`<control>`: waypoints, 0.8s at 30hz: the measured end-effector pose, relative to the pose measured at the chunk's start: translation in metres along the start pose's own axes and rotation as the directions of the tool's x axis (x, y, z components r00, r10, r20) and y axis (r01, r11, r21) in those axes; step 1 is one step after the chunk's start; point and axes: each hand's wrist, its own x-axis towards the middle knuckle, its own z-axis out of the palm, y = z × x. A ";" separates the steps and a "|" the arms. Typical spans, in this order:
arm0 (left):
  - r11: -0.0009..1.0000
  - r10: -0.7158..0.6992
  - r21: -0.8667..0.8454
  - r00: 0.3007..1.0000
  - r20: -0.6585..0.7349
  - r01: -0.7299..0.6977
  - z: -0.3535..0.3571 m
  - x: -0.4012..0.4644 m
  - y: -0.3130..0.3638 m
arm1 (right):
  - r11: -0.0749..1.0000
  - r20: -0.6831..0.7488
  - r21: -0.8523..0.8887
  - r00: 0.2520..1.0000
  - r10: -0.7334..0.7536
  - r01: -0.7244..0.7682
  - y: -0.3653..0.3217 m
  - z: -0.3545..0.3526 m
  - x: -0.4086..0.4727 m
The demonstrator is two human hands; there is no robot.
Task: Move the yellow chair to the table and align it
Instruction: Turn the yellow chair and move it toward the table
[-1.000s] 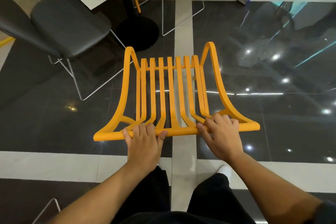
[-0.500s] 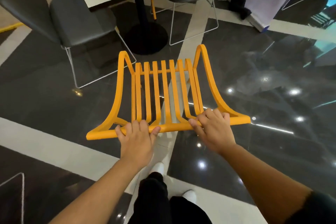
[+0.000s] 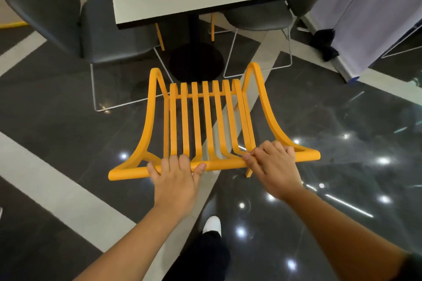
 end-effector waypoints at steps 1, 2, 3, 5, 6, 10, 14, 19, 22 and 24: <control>1.000 -0.013 -0.002 1.000 -0.003 0.013 0.000 0.008 0.007 | 1.000 -0.003 -0.002 1.000 -0.012 0.012 0.008 -0.001 0.010; 1.000 -0.026 -0.004 1.000 -0.002 0.026 0.000 0.016 0.013 | 1.000 0.000 -0.001 1.000 -0.023 0.023 0.015 -0.002 0.019; 0.999 -0.037 -0.005 0.999 0.000 0.037 0.000 0.023 0.019 | 1.000 0.007 0.000 1.000 -0.031 0.031 0.022 -0.003 0.029; 0.999 -0.052 -0.004 0.999 0.002 0.052 0.001 0.036 0.031 | 0.999 0.021 -0.007 0.999 -0.045 0.045 0.035 -0.006 0.044; 0.998 -0.058 -0.004 0.998 0.005 0.058 0.001 0.043 0.036 | 0.998 0.025 -0.013 0.998 -0.053 0.054 0.042 -0.007 0.052; 0.995 -0.095 0.014 0.995 0.033 0.095 0.001 0.070 0.062 | 0.997 0.033 -0.015 0.997 -0.072 0.072 0.068 -0.013 0.082; 0.990 -0.138 0.027 0.990 0.018 0.138 -0.001 0.095 0.094 | 0.993 0.032 0.006 0.992 -0.121 0.121 0.099 -0.022 0.114; 0.986 -0.165 0.009 0.985 0.049 0.164 0.000 0.124 0.118 | 0.987 0.054 0.013 0.985 -0.163 0.163 0.127 -0.028 0.148; 0.984 -0.179 -0.013 0.983 0.051 0.180 -0.001 0.139 0.124 | 0.984 0.080 0.013 0.980 -0.180 0.180 0.133 -0.030 0.165; 0.980 -0.196 -0.002 0.979 0.059 0.197 -0.002 0.148 0.129 | 0.980 0.081 0.012 0.977 -0.200 0.199 0.137 -0.033 0.177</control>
